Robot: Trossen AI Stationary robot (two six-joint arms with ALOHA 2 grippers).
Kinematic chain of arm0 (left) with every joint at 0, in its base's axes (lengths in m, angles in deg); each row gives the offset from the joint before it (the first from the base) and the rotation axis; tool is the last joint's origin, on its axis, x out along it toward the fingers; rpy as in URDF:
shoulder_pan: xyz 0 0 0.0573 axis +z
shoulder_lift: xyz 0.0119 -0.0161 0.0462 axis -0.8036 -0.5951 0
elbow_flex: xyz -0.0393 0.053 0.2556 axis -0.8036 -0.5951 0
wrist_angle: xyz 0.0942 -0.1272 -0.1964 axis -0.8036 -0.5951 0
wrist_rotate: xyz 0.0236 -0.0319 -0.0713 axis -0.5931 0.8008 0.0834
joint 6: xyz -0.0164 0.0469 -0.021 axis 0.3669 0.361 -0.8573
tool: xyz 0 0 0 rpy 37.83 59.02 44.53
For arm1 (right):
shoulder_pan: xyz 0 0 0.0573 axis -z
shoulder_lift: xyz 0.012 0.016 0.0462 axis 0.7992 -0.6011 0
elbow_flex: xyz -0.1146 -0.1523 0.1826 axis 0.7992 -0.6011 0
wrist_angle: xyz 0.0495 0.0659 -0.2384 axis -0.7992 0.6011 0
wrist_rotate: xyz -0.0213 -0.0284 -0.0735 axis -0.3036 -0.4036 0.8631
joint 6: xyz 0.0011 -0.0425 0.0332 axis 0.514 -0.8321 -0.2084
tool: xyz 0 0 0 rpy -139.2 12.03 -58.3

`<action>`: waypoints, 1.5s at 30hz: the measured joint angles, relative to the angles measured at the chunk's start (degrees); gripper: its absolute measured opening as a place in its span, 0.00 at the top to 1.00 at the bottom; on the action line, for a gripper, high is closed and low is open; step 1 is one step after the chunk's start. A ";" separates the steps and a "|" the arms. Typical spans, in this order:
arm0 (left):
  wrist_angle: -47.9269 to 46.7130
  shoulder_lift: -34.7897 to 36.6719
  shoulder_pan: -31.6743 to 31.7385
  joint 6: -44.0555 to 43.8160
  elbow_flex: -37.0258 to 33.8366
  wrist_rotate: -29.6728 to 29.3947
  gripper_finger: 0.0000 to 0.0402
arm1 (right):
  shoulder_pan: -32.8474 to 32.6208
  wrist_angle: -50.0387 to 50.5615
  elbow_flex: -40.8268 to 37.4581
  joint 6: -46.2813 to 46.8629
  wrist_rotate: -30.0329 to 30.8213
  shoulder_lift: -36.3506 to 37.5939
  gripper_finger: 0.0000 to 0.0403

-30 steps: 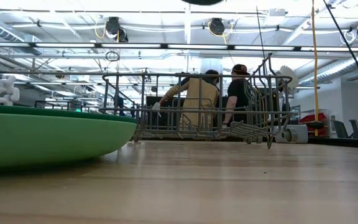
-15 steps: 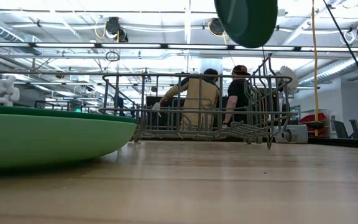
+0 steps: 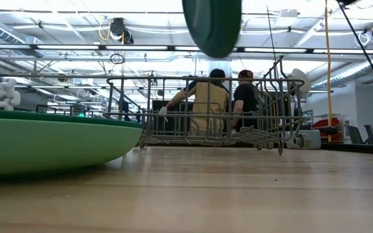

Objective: Sort dishes
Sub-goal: Put the blue plate into the dishwasher rack

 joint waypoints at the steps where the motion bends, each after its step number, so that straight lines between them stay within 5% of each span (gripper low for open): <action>1: 0.10 -0.46 0.00 -0.03 0.00 -0.35 0.87 | -0.01 -1.61 1.37 0.26 -0.16 -2.29 1.00; 10: 0.24 -2.07 -0.01 2.00 0.00 -6.25 0.87 | 0.05 -22.02 9.01 1.09 -0.94 -20.80 1.00; 15: 0.41 -2.09 0.00 3.02 0.00 -7.01 0.87 | 1.69 -23.49 11.48 6.69 0.42 -27.01 1.00; 31: 3.85 -5.75 0.00 10.86 0.00 -15.81 0.86 | 4.98 -23.32 15.60 14.50 -2.96 -29.28 1.00; 37: 10.12 -9.67 0.00 24.05 0.10 -16.96 0.70 | 4.94 -21.14 15.57 15.84 -4.34 -29.28 1.00; 45: 3.98 -16.57 0.07 36.64 7.46 -22.50 0.42 | 5.16 -19.95 15.42 18.38 -7.38 -29.20 1.00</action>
